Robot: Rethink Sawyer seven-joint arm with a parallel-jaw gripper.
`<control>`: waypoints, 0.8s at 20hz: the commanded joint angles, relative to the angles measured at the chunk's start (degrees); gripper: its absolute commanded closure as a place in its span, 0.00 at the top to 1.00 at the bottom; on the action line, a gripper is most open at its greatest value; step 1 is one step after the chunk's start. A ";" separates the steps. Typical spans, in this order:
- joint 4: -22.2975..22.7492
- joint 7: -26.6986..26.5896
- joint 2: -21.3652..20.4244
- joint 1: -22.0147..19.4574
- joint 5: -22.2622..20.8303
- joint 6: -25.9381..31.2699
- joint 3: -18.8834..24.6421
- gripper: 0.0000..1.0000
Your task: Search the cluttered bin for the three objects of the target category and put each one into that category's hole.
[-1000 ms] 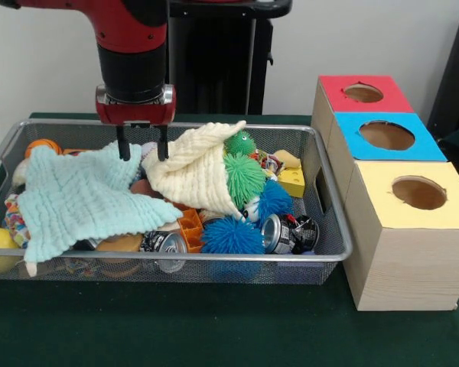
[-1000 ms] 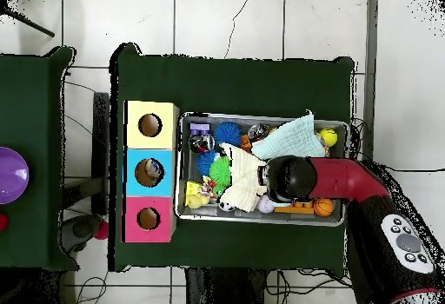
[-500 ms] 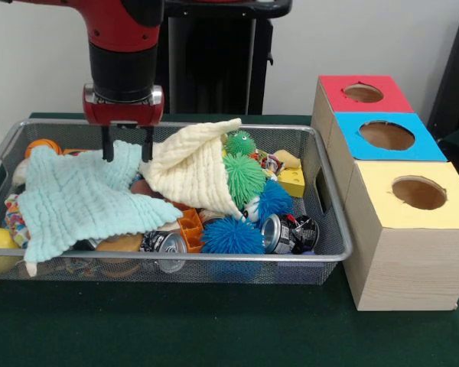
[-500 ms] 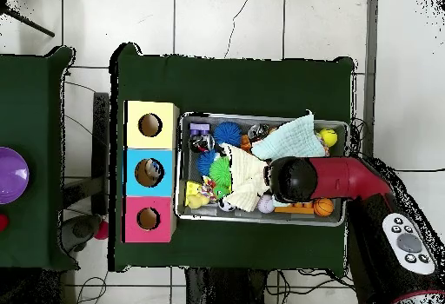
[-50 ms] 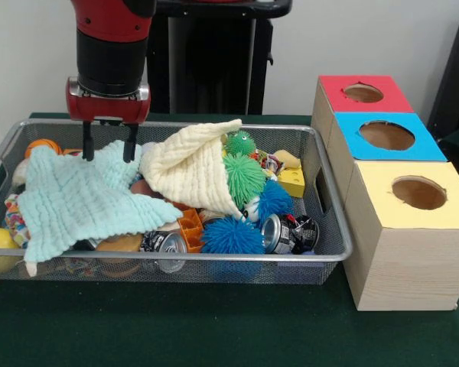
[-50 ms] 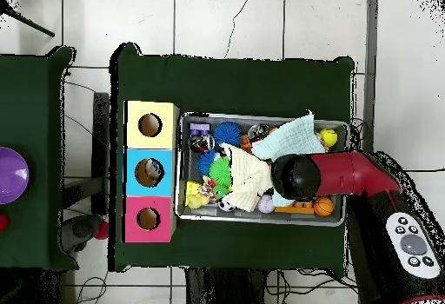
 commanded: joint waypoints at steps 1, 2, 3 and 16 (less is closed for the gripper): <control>-3.17 -18.77 0.00 0.36 -5.44 3.49 4.92 1.00; -3.21 -17.74 0.14 0.29 -5.73 2.66 4.89 1.00; -3.20 -17.16 0.24 0.17 -5.98 2.17 4.93 1.00; -3.52 -9.23 6.31 -0.63 -11.22 -6.99 3.82 1.00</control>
